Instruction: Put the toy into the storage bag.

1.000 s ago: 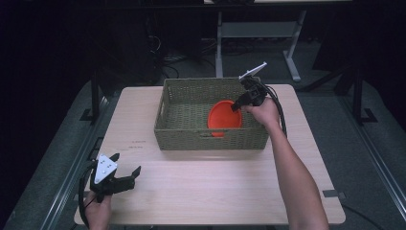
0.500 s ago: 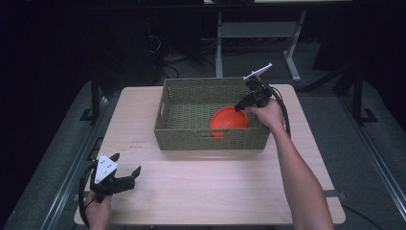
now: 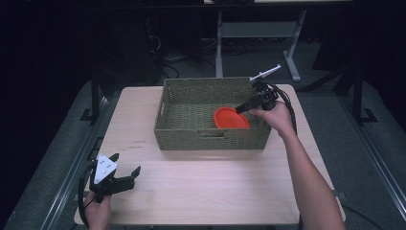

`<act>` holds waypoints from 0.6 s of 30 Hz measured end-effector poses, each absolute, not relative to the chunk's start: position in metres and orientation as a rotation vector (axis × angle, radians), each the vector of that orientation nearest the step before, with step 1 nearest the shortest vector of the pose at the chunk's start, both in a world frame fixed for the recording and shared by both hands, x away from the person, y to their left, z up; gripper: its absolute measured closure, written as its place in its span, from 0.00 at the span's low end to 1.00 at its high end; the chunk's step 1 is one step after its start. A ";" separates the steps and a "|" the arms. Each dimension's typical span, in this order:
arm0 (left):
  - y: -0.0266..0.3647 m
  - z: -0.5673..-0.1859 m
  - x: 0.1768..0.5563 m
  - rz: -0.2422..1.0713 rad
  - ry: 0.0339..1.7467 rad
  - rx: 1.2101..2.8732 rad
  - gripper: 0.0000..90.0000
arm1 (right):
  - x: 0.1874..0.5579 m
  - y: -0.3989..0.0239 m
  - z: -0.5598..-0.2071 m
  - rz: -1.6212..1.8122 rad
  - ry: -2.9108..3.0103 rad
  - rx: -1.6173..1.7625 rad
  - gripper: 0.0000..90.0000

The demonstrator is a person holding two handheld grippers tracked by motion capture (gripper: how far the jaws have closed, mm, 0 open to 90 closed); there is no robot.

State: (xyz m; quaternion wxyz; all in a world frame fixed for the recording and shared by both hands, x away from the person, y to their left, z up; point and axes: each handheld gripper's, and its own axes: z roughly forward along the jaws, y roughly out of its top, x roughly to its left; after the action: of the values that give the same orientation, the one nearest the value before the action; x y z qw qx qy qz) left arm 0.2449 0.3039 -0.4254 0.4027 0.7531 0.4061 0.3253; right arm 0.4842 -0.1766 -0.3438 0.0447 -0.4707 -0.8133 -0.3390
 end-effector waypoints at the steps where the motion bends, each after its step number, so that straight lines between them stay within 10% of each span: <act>1: 0.304 -0.425 0.245 0.823 1.025 1.902 0.14 | 0.482 -0.178 -0.342 -1.044 -2.485 -1.438 0.46; 18: 0.303 -0.425 0.244 0.826 1.027 1.909 0.14 | 0.441 -0.200 -0.328 -1.214 -2.435 -1.346 0.33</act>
State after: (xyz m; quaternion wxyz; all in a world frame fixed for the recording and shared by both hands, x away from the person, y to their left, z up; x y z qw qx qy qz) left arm 0.2442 0.3033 -0.4253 0.3997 0.7543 0.4058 0.3265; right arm 0.4415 -0.1998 -0.3278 0.0530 -0.4427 -0.8010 -0.3994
